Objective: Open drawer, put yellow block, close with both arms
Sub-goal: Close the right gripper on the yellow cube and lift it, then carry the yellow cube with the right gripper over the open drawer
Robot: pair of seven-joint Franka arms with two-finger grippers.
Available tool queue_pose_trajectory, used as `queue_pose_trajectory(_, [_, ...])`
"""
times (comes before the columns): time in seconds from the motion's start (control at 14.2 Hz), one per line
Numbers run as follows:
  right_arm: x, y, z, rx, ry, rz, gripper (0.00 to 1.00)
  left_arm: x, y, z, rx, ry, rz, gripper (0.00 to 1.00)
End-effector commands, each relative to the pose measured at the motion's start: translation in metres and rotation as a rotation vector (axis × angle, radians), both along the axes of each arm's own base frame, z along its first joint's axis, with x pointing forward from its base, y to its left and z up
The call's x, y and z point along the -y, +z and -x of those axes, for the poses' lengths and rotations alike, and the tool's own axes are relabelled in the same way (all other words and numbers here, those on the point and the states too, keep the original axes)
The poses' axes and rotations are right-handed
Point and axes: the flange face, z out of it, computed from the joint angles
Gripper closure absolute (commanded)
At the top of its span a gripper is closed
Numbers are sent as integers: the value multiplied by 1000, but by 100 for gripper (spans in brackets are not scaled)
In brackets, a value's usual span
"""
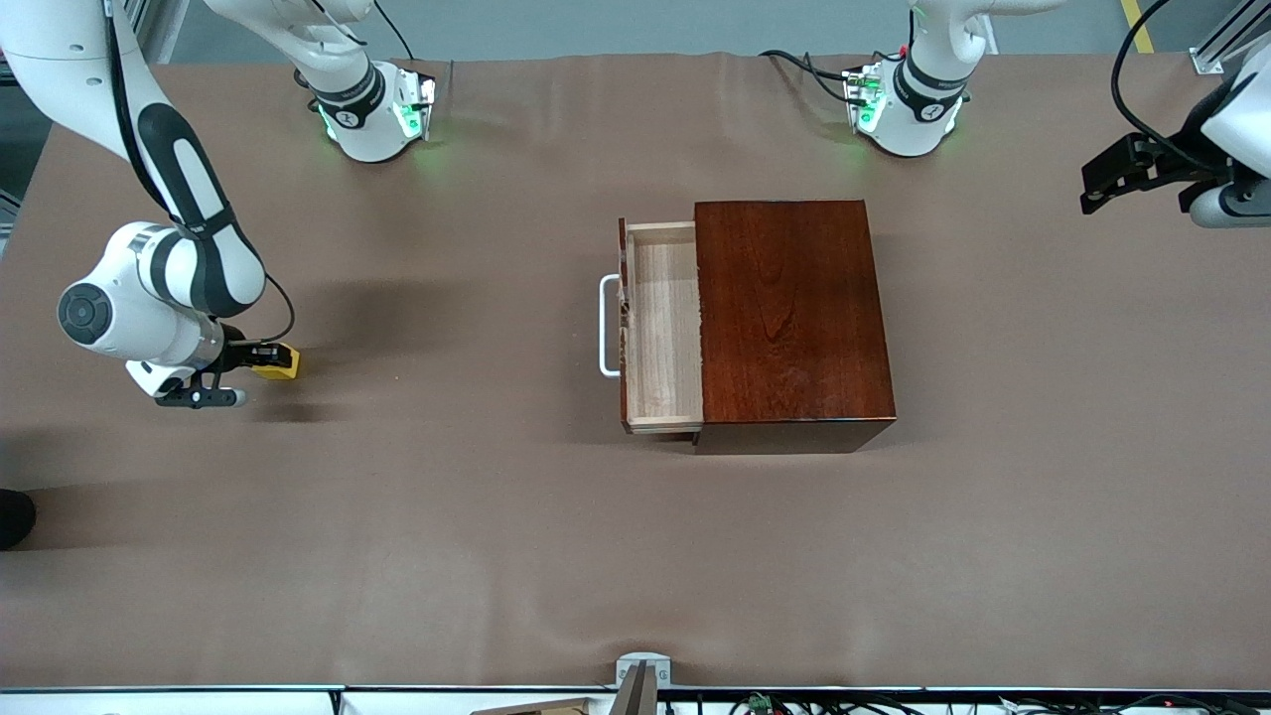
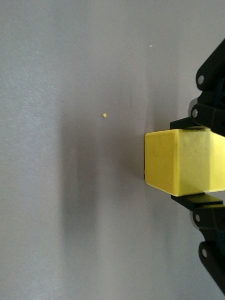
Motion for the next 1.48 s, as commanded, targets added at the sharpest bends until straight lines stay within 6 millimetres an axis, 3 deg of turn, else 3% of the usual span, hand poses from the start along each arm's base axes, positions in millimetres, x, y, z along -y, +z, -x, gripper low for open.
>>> queue_pose_trajectory(0.0, [-4,24,-2,-13,4,-23,100,0,7,9,3,-9,6,0])
queue_pose_trajectory(0.28, [-4,62,-21,-48,13,-44,100,-2,6,9,3,-13,5,0])
queue_pose_trajectory(0.64, [-19,118,-44,-106,6,-58,100,-32,6,5,13,40,16,0])
queue_pose_trajectory(0.92, [-48,152,-54,-134,-52,-37,100,-29,0,4,4,35,9,0])
queue_pose_trajectory(1.41, [-118,191,-44,-161,-254,3,100,-29,-3,8,-4,35,6,0])
